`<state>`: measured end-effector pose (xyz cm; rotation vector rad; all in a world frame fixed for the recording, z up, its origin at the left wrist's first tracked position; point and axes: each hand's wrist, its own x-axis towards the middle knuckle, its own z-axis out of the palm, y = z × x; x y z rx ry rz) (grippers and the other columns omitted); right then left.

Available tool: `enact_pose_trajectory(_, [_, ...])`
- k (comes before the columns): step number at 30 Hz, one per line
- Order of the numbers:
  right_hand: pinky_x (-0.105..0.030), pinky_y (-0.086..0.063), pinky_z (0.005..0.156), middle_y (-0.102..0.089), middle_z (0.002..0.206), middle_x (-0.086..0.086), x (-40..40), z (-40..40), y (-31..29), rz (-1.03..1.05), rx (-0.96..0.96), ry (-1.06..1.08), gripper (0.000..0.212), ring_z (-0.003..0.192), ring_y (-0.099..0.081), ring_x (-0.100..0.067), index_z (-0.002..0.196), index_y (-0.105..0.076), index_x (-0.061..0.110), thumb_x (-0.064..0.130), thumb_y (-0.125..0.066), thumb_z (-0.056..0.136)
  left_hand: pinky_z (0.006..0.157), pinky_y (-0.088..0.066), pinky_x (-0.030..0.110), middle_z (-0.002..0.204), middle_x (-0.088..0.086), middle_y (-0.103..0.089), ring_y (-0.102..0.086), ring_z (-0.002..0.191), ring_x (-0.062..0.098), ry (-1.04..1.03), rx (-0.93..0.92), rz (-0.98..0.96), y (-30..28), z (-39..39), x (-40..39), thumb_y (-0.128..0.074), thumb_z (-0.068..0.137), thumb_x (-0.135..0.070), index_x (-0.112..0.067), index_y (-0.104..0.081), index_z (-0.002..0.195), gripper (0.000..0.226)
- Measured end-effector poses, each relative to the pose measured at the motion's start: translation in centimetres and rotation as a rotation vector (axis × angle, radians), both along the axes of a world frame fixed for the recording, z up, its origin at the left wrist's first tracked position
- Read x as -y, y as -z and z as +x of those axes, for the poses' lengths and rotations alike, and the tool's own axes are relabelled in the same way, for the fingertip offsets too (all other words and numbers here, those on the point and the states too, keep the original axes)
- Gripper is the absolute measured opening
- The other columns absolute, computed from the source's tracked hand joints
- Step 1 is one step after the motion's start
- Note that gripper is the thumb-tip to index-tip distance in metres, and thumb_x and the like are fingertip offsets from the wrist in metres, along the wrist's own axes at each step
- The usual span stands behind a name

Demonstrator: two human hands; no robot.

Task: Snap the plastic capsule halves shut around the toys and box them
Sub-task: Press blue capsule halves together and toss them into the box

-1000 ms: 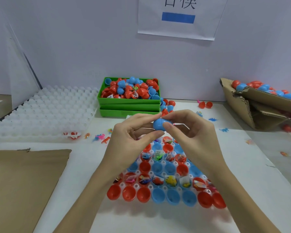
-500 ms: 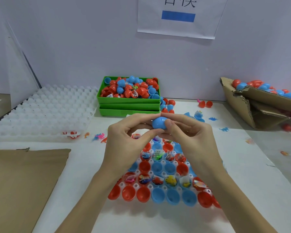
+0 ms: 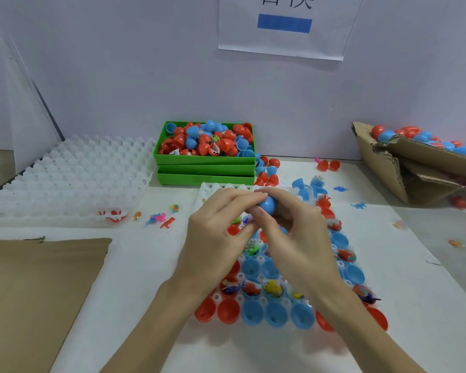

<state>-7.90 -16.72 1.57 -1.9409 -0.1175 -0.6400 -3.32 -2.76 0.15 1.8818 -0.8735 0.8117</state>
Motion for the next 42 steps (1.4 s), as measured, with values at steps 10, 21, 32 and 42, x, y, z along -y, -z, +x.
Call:
enact_pose_trajectory(10, [-0.025,-0.056,0.097,-0.073,0.125,-0.002,1.6,0.3,-1.3,0.308,-0.187,-0.548,0.041,0.118,-0.070,-0.020,0.144,-0.054,0.015,0.011,-0.060,0.104,0.114,-0.040,0.028,0.140,-0.007,-0.052,-0.045,0.142,0.026,0.259,-0.324,-0.095,-1.3,0.3,-1.3,-0.059,0.098,-0.036,-0.024,-0.060,0.135,0.039])
enact_pose_trajectory(21, [-0.031,-0.050,0.107,-0.066,0.132,-0.015,1.7,0.9,-0.7,0.857,-0.282,-0.910,0.046,0.126,-0.064,-0.028,0.136,-0.064,0.003,0.024,-0.066,0.095,0.087,-0.053,0.017,0.112,-0.007,-0.074,-0.069,0.107,0.015,0.368,-0.349,-0.104,-2.5,-0.4,-1.1,-0.075,0.092,-0.028,-0.014,-0.071,0.120,0.031])
enact_pose_trajectory(32, [-0.039,-0.055,0.103,-0.068,0.131,-0.023,0.9,0.4,-1.2,0.800,-0.232,-0.753,0.045,0.123,-0.066,-0.038,0.134,-0.062,-0.002,0.024,-0.059,0.098,0.084,-0.056,0.016,0.113,-0.014,-0.074,-0.073,0.101,0.010,0.390,-0.430,-0.169,-2.4,-0.4,-1.1,-0.070,0.096,-0.030,-0.021,-0.070,0.123,0.029])
enact_pose_trajectory(42, [-0.009,-0.039,0.067,-0.057,0.090,0.012,1.3,1.0,0.4,-0.428,0.173,0.079,0.029,0.073,-0.051,0.002,0.112,-0.068,0.015,0.034,-0.073,0.091,0.088,-0.062,0.032,0.115,0.003,-0.077,-0.076,0.103,0.021,0.389,-0.813,-0.297,-2.1,0.4,-0.9,-0.066,0.097,-0.029,-0.014,-0.074,0.119,0.028])
